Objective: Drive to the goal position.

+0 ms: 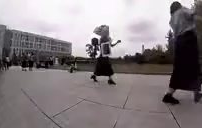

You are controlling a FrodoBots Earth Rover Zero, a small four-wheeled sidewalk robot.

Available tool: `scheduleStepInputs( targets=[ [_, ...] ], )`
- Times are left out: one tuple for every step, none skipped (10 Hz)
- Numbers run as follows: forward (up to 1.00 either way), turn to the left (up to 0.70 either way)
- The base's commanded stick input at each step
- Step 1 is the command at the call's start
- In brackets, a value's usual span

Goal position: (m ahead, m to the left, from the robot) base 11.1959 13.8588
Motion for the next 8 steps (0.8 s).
scheduleStepInputs(
  targets=[
    [0.0, 0.7],
    [0.0, 0.7],
    [0.0, 0.7],
    [0.0, 0.7],
    [0.0, 0.7],
    [0.0, 0.7],
    [0.07, 0.64],
    [0.57, 0.24]
  ],
)
